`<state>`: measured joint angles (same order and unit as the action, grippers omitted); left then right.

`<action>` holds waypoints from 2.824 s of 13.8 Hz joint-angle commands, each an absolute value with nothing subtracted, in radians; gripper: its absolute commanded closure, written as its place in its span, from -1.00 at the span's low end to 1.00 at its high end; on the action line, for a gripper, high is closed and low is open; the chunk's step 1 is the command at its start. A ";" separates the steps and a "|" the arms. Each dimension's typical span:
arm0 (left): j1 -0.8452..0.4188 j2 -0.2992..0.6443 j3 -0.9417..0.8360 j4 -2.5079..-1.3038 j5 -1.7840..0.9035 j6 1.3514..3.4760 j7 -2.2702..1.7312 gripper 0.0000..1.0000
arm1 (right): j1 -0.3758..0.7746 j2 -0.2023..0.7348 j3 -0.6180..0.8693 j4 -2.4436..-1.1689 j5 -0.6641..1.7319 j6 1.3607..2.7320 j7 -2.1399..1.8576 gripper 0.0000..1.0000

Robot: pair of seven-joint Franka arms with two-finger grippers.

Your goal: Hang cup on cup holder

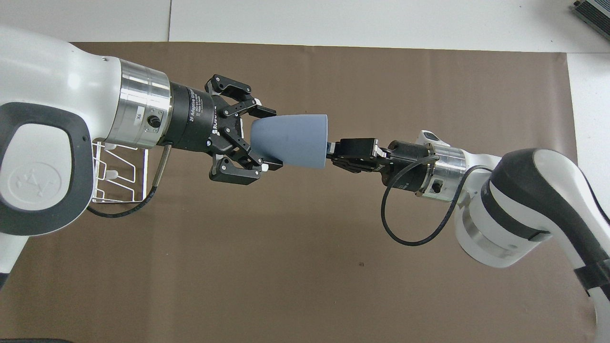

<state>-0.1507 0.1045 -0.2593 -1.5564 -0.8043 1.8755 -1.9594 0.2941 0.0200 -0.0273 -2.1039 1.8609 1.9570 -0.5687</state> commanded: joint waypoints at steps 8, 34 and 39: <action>-0.152 0.081 -0.250 -1.568 -0.815 1.908 -1.988 1.00 | 0.290 -0.009 -0.021 -2.132 1.890 1.965 -0.607 1.00; -0.130 0.029 -0.241 -1.652 -0.283 1.890 -1.792 1.00 | 0.098 -0.018 -0.031 -2.097 1.435 1.937 -0.598 -1.00; -0.121 -0.038 -0.241 -1.793 -0.114 1.913 -1.606 1.00 | 0.002 -0.005 -0.032 -2.030 1.055 1.960 -0.516 -1.00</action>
<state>-0.1309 0.0325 -0.2422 -1.6919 -0.1792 1.8898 -1.6790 0.0395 -0.0065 -0.0407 -2.0656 1.1873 1.9520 -0.5664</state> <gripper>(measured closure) 0.251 0.000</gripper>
